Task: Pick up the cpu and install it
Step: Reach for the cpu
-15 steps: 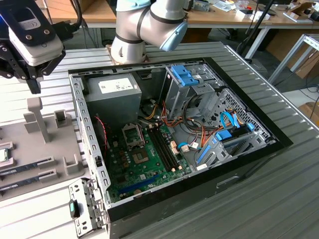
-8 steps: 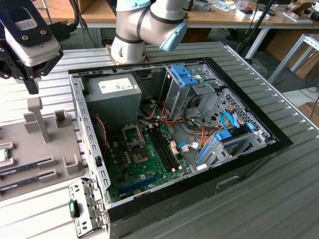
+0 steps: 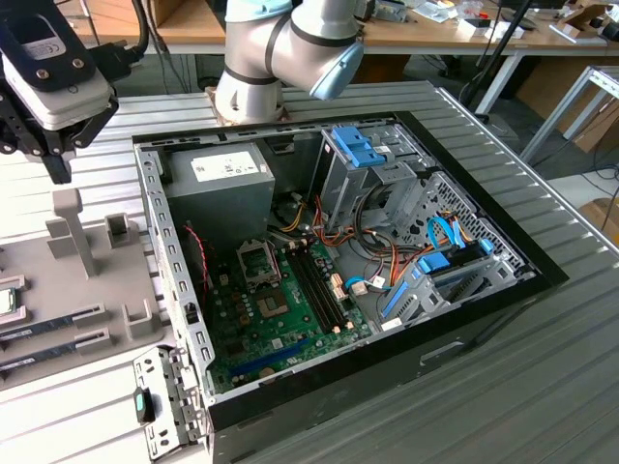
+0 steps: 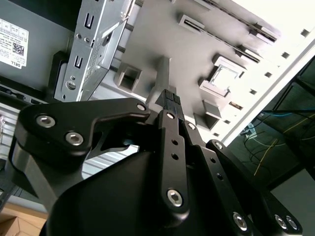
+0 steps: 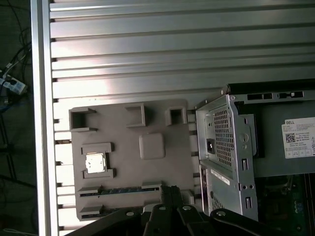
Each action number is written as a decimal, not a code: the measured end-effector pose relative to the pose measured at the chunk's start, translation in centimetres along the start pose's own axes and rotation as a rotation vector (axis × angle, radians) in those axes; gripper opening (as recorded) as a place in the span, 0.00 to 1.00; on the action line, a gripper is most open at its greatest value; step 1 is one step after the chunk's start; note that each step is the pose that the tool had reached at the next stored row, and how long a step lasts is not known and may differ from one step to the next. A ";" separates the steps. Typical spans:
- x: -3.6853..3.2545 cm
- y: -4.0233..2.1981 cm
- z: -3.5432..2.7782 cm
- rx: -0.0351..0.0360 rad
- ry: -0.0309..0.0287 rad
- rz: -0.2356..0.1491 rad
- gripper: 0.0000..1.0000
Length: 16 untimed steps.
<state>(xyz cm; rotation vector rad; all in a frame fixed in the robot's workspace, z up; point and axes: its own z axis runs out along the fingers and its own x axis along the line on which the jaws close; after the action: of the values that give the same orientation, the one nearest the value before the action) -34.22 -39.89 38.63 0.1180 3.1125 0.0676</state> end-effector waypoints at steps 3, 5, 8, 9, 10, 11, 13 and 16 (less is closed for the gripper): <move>0.19 -0.01 0.01 0.0000 0.0000 0.000 0.11; 0.30 -0.02 0.02 0.0000 0.0000 0.000 0.11; 0.48 -0.04 0.03 0.0000 0.0000 0.000 0.11; 0.52 -0.04 0.03 0.0000 0.0000 0.000 0.11; 0.56 -0.04 0.03 0.0000 0.0000 0.000 0.11; 0.62 -0.05 0.03 0.0001 0.0000 0.000 0.11; 0.71 -0.06 0.04 0.0000 0.0000 0.000 0.11; 0.85 -0.07 0.05 0.0000 0.0000 0.000 0.11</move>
<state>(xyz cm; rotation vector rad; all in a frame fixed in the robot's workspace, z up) -35.06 -39.89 38.55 0.1180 3.1124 0.0676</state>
